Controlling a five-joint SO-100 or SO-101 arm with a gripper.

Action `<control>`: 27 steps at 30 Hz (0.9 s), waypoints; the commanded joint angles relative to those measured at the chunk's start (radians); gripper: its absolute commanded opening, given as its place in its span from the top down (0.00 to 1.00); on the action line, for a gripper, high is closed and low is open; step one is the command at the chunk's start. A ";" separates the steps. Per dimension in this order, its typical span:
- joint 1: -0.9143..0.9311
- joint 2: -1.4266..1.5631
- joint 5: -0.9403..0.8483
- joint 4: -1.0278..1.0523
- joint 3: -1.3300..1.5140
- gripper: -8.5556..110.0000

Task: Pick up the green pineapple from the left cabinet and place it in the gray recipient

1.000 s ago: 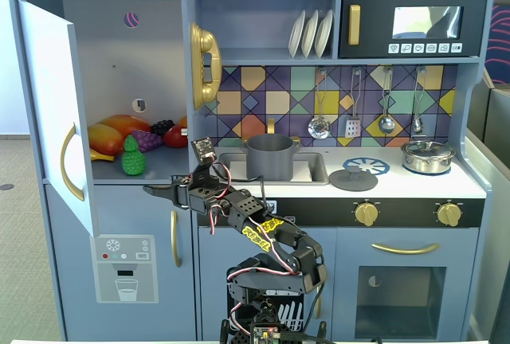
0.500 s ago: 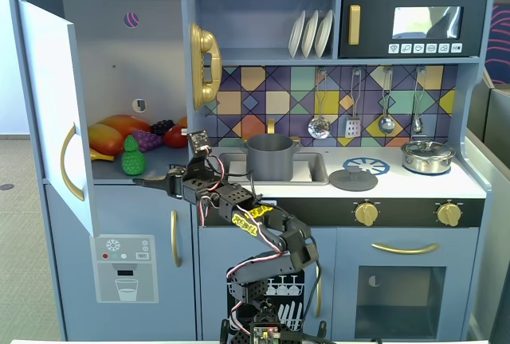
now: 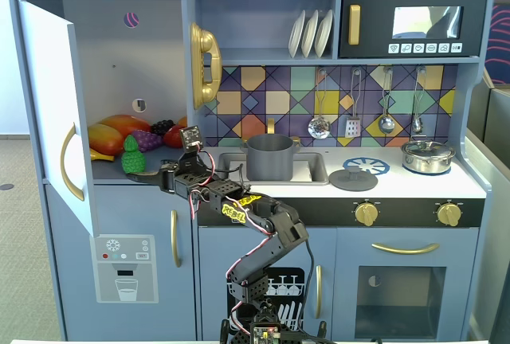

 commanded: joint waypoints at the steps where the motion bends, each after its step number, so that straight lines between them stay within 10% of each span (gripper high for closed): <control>1: 0.006 -0.048 -0.002 -0.048 -0.103 0.54; 27: 0.021 -0.410 -0.020 -0.107 -0.407 0.55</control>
